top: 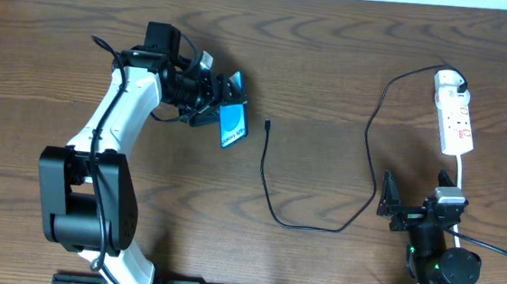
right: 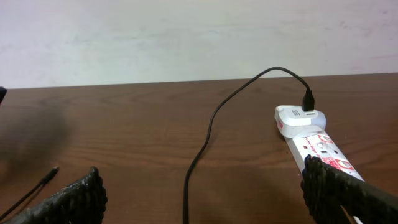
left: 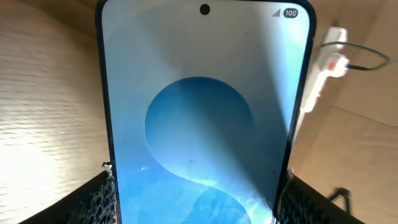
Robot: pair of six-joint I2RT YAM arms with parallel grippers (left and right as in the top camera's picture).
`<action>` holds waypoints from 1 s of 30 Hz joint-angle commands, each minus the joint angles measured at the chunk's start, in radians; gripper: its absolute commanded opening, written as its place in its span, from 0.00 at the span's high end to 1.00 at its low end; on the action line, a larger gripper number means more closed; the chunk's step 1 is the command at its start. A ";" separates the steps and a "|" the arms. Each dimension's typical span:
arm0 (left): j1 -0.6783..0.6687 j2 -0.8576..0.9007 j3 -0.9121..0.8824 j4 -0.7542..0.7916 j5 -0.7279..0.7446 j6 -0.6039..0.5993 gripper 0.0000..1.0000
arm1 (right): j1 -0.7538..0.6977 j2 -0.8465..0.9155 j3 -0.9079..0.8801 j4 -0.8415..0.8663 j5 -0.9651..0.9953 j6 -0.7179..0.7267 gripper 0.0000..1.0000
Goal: Plug charger to phone and switch on socket
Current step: 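Lift the phone with the left gripper and tilt it upright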
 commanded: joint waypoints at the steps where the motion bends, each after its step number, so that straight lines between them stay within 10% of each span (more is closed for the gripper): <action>1: 0.004 -0.015 0.019 0.002 0.103 -0.060 0.36 | -0.002 -0.006 -0.003 -0.002 0.004 -0.001 0.01; 17: 0.004 -0.015 0.019 0.001 0.109 -0.470 0.36 | -0.002 -0.006 -0.003 -0.002 0.004 -0.001 0.01; 30: 0.004 -0.015 0.019 0.001 0.222 -0.584 0.37 | -0.002 -0.006 -0.003 -0.002 0.004 -0.001 0.01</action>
